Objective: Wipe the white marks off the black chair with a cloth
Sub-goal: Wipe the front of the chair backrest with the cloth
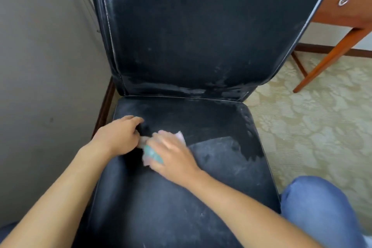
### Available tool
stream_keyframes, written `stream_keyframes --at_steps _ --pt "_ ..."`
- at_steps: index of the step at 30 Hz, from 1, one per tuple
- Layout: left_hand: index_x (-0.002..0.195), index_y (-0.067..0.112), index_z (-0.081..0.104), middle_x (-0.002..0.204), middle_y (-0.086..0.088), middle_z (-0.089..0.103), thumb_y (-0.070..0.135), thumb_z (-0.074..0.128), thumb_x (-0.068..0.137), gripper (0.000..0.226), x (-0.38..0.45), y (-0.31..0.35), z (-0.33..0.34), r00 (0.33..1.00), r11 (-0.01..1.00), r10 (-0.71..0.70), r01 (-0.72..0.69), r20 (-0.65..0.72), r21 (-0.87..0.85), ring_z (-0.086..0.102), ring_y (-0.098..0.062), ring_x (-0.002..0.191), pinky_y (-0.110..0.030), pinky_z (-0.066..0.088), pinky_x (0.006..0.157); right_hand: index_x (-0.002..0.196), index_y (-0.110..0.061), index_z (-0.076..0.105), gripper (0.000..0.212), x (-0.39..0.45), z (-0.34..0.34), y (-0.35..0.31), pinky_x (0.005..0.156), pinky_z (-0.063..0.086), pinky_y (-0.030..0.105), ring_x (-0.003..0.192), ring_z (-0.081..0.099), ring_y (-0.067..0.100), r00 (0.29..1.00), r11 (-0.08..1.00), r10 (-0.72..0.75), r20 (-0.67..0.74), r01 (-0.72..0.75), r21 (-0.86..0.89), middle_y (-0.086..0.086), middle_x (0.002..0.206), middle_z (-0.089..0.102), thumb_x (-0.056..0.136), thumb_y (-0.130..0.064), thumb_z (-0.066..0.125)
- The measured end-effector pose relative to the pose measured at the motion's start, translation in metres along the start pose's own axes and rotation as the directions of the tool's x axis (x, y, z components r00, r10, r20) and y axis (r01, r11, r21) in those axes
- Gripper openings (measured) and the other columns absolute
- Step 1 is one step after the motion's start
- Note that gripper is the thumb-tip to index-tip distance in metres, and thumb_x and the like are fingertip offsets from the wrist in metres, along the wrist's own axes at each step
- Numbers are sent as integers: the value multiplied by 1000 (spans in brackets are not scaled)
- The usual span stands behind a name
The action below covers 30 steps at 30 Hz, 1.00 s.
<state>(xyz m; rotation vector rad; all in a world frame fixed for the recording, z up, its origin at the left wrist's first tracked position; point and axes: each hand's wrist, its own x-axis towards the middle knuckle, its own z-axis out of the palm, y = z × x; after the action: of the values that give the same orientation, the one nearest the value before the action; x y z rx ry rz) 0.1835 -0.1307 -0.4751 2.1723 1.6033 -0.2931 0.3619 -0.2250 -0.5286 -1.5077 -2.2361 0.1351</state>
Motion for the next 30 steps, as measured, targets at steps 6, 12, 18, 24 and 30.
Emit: stream_keyframes --at_steps 6,12,18,24,30 --pt "162 43 -18 171 -7 -28 84 5 90 86 -1 36 80 999 987 16 -24 48 160 -25 -48 154 -61 -10 125 126 -32 61 35 -84 -74 190 92 46 43 113 57 27 573 598 753 -323 -801 -27 0 116 63 93 -44 54" --pt "163 51 3 176 4 -3 75 -7 96 72 10 24 85 985 989 99 -81 -140 127 -4 -42 160 -63 5 125 101 -12 60 23 -56 3 -14 89 42 33 94 55 22 990 996 64 -127 -54 77 6 107 57 98 -26 41" --pt "158 59 -6 173 15 -12 77 -11 91 70 13 14 96 977 992 75 -53 -202 111 -18 -26 160 -61 -14 122 117 -35 59 28 -92 -42 97 82 42 47 107 55 18 949 946 295 -110 -307 -109 -13 109 54 89 -33 53" --pt "158 58 -9 173 12 -14 76 -11 93 68 13 15 102 966 992 43 -12 -254 124 -20 -28 160 -67 -11 120 117 -28 57 29 -13 -53 217 85 44 37 104 57 27 622 636 771 -134 -764 110 3 119 56 93 -41 48" --pt "163 51 8 175 7 4 74 0 100 68 14 15 111 956 988 42 3 -291 154 -3 -31 162 -70 -3 121 118 -12 55 32 88 4 179 110 34 47 116 51 35 391 393 896 -208 -919 -37 11 122 57 94 -33 59"
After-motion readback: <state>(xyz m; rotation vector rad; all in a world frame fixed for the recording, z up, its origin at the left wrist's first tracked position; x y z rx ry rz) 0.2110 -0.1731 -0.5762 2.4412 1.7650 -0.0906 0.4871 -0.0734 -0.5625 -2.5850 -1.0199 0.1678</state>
